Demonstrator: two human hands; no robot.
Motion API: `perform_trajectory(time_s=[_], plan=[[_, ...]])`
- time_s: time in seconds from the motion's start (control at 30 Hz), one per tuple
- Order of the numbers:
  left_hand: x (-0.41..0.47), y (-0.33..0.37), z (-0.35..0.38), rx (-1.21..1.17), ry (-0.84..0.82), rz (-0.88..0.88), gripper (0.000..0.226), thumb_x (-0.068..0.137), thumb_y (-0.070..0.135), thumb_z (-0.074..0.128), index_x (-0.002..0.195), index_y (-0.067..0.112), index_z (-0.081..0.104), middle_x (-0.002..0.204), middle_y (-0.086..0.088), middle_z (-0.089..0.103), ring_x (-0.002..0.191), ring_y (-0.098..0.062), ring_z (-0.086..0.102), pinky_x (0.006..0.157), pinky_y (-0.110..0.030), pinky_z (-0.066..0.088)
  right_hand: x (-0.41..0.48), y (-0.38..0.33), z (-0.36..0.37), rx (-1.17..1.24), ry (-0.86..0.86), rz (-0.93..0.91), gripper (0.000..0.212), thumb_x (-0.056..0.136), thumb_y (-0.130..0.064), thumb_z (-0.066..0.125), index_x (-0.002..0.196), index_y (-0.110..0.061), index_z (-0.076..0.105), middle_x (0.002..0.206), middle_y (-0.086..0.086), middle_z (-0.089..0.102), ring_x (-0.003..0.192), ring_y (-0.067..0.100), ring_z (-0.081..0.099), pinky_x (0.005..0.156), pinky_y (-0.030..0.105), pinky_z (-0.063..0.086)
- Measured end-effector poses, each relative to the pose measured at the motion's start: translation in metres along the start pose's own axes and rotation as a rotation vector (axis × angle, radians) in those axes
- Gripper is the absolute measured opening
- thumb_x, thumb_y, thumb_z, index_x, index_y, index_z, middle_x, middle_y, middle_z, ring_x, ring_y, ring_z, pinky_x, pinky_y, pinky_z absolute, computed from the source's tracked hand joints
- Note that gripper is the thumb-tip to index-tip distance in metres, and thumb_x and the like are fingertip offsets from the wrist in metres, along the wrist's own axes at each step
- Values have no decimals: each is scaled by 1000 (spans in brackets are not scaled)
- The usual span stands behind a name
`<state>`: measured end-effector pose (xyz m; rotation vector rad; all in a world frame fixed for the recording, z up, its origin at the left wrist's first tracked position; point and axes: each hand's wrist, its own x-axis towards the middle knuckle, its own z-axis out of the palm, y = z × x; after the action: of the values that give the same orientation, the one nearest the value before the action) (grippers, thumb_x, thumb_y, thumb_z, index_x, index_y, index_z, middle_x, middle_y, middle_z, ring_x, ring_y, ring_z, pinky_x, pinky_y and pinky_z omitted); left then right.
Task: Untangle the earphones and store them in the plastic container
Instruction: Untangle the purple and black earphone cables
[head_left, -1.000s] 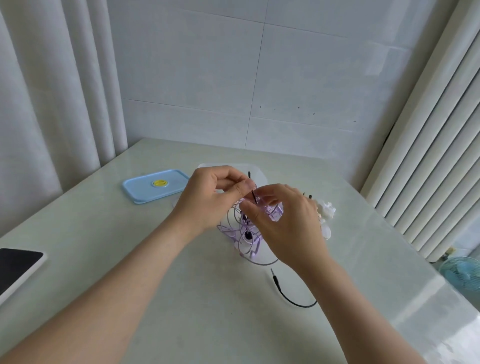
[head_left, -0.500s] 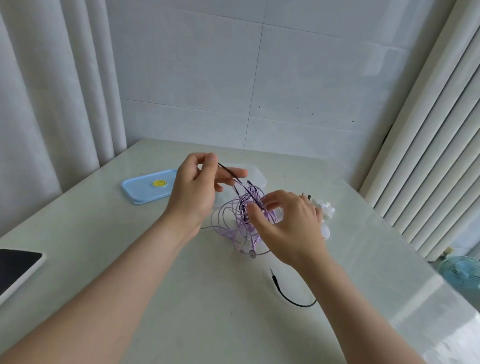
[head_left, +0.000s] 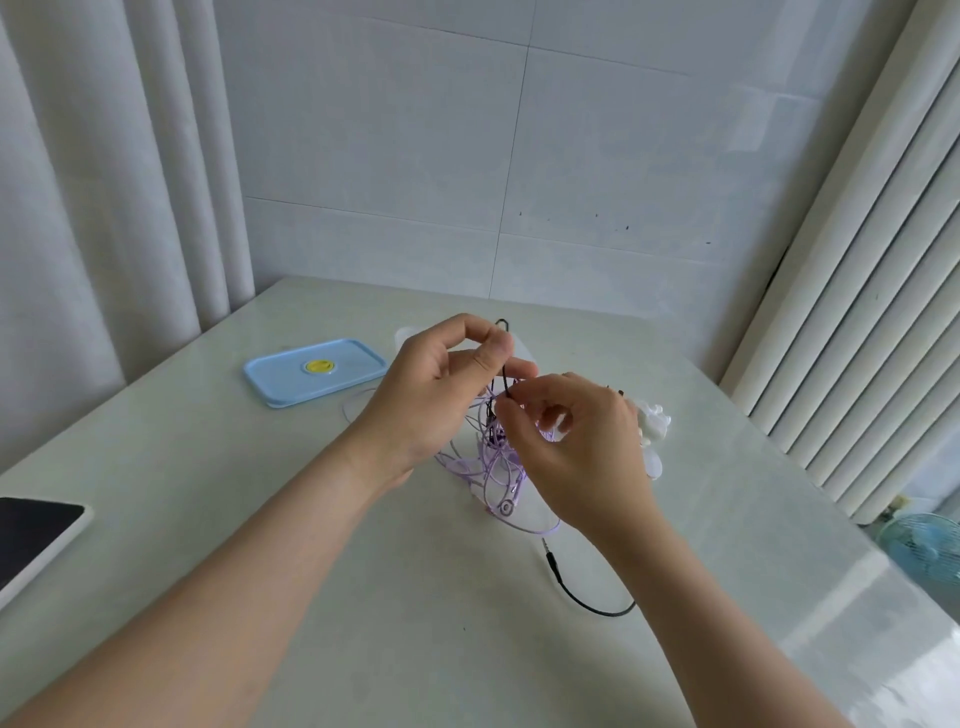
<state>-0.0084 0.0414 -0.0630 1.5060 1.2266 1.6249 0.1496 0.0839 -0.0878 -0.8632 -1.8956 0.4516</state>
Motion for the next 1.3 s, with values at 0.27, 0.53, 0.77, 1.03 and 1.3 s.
perform_trajectory(time_s=[0.27,0.53,0.77,1.03,1.3], plan=[[0,-26,-1,199,-139,19,27,102,39,64,104,16,78,98,2,81,96,-17,77,92,-34,59,11,-2,-19,579,-10,298,17,101,-17,69,100,-1,76,77,4,74,66,9,66,63,16,49],[-5,-33,6,896,-45,178,59,86,88,39,80,39,72,75,19,68,92,-8,50,95,-39,34,19,-5,-29,1002,111,426,23,112,-10,45,94,-9,58,71,4,55,66,21,58,69,33,45],[-6,-41,13,1029,220,415,40,100,63,52,83,34,75,94,18,59,101,-18,40,83,-39,25,16,-4,-21,861,-36,333,19,107,-20,59,95,-9,68,78,8,65,76,22,59,76,34,45],[1,-35,8,394,23,62,34,103,37,58,80,18,74,73,3,76,77,-22,73,74,-41,58,7,-2,-7,436,-21,211,29,91,-21,83,115,-19,66,84,-5,74,84,15,75,75,30,58],[1,-35,0,428,100,119,25,107,38,59,107,30,82,85,9,74,72,-12,69,73,-27,53,6,12,1,52,-129,190,14,94,-36,78,98,-24,75,87,-15,77,82,-3,71,73,15,51]])
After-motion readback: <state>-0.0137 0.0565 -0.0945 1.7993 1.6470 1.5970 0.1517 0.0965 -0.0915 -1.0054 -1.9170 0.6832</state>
